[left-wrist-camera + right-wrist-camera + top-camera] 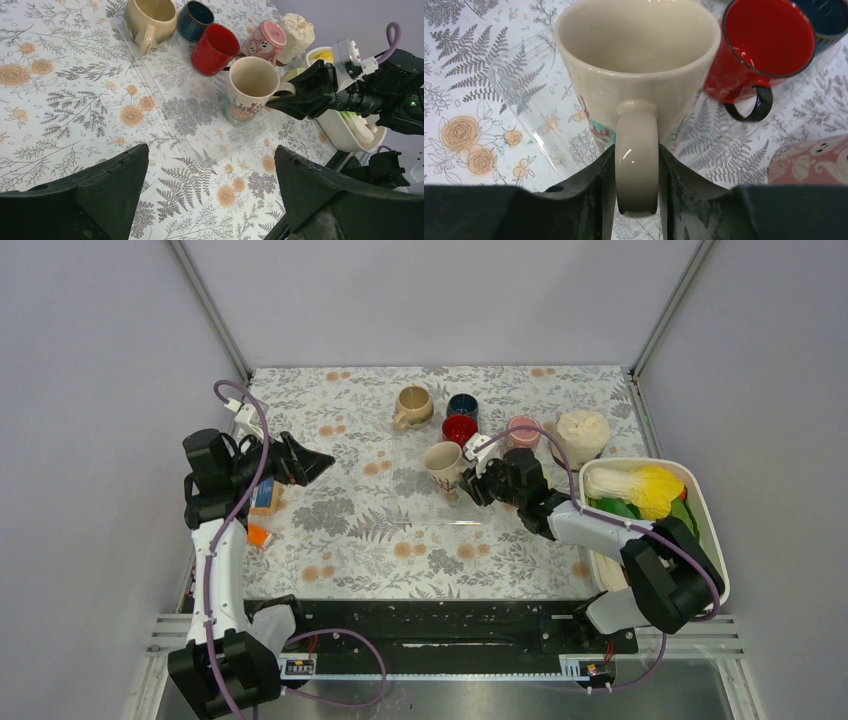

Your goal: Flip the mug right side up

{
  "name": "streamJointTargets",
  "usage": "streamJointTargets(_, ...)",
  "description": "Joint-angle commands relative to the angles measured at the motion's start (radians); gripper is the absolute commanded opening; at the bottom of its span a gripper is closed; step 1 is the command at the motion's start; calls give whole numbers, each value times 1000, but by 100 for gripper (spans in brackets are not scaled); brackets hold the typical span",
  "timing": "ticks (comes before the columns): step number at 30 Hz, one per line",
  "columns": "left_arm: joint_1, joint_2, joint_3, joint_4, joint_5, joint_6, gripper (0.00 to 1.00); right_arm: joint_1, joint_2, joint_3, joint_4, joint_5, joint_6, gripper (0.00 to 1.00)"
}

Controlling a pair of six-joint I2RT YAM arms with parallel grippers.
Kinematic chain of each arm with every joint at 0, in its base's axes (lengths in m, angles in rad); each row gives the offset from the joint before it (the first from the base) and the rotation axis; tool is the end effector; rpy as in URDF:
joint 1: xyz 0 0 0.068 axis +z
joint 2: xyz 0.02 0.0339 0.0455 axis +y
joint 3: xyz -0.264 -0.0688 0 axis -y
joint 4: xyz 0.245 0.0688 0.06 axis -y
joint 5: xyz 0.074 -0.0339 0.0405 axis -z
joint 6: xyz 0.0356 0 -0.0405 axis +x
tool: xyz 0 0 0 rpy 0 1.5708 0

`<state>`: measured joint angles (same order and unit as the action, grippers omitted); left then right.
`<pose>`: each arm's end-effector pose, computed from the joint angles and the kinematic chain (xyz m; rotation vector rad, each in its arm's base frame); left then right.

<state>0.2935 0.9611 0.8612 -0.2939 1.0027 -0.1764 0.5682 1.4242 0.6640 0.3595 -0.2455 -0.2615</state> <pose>0.2045 0.0305 0.3295 0.2160 1.8582 -0.8926 0.2484 0.1689 0.2070 -0.9455 1.7456 0.4414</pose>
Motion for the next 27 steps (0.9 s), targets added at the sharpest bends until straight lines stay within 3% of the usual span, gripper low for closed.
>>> streamJointTargets(1, 7, -24, -10, 56, 43, -2, 99, -10, -3, 18, -53, 38, 55, 42)
streamJointTargets(16, 13, -51, -27, 73, 50, -6, 99, -10, -62, 66, -209, 73, 134, 55)
streamJointTargets(27, 14, -59, -29, 75, 50, -11, 99, -8, -145, 62, -296, 127, 117, 52)
